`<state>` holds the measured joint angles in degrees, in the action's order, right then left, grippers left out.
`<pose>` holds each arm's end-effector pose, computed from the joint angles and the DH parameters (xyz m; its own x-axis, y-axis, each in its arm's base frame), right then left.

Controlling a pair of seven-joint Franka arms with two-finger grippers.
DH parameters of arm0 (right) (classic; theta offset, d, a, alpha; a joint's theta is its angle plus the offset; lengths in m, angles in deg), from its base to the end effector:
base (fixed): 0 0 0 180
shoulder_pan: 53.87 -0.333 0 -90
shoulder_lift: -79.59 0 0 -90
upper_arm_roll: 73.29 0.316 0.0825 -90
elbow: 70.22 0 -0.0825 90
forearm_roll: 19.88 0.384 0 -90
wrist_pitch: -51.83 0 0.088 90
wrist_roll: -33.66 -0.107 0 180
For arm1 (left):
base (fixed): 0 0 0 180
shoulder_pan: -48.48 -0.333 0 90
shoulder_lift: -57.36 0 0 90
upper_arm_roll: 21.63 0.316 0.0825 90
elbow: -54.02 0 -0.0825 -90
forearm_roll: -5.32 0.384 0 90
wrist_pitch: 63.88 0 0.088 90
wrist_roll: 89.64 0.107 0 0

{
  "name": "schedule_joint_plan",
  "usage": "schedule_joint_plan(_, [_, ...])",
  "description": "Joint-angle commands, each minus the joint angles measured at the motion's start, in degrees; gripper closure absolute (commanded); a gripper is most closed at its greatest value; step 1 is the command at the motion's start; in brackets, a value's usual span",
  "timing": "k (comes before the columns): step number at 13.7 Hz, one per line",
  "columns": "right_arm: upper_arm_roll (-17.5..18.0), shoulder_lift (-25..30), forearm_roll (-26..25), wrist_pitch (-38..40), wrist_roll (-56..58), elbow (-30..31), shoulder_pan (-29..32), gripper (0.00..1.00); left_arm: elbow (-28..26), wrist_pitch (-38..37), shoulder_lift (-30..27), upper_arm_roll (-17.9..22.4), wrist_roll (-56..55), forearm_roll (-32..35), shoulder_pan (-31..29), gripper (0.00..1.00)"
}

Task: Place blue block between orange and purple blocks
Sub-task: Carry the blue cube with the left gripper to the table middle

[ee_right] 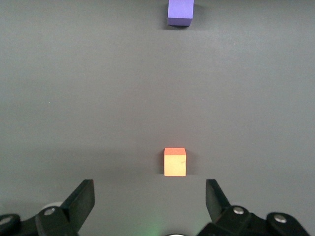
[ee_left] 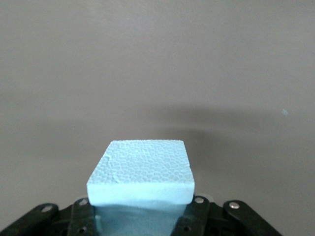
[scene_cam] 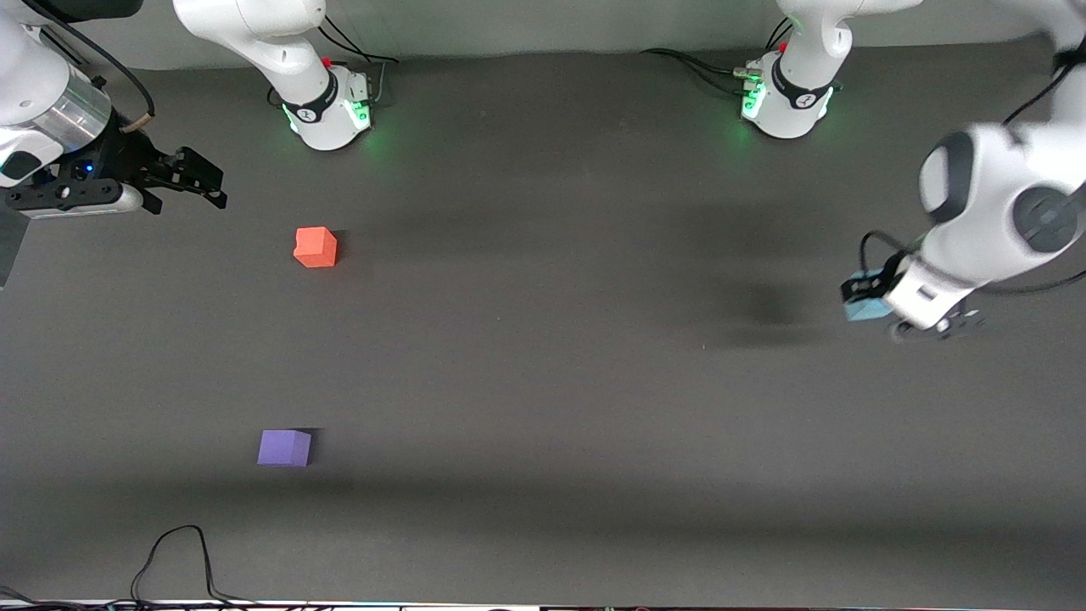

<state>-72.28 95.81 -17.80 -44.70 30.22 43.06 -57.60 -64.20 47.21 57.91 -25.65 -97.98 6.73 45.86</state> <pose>0.4672 0.0432 0.5864 0.9998 0.0178 -0.0112 0.0175 -0.9994 -0.0305 0.5346 -0.0113 0.4179 0.9853 0.1121 -0.1293 0.1078 -0.9934 -0.0401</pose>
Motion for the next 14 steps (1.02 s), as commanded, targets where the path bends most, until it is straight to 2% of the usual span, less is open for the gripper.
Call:
schedule_joint_plan(1, [-0.5,1.2,0.4,-1.2,0.1,1.2,-0.5,0.0,7.4,-12.9,-5.9,0.1,0.0,0.0,0.6,0.52])
schedule_joint_plan(4, [-1.1,0.6,0.6,-1.7,1.7,1.0,-0.2,0.0,15.8,-20.5,-6.0,0.1,-1.5,-0.9,4.4,0.52])
schedule_joint_plan(7, [-1.3,0.3,0.6,-2.3,3.7,1.1,-0.3,0.0,25.5,-21.3,-0.1,-0.2,-16.2,-5.5,13.0,0.52])
schedule_joint_plan(9, [-2.5,0.0,0.6,-2.3,6.7,1.1,-0.2,0.0,34.9,-21.1,7.9,-0.8,-28.9,-5.2,20.2,0.52])
schedule_joint_plan(13, [-2.3,0.0,0.6,-1.6,8.0,0.8,-0.8,0.0,57.1,-18.0,30.1,-1.2,-49.3,-3.6,34.3,0.51])
schedule_joint_plan(14, [-2.3,-0.1,0.6,-1.6,7.9,0.8,-0.8,0.0,60.0,-15.3,34.3,-1.2,-53.1,-2.7,37.1,0.51])
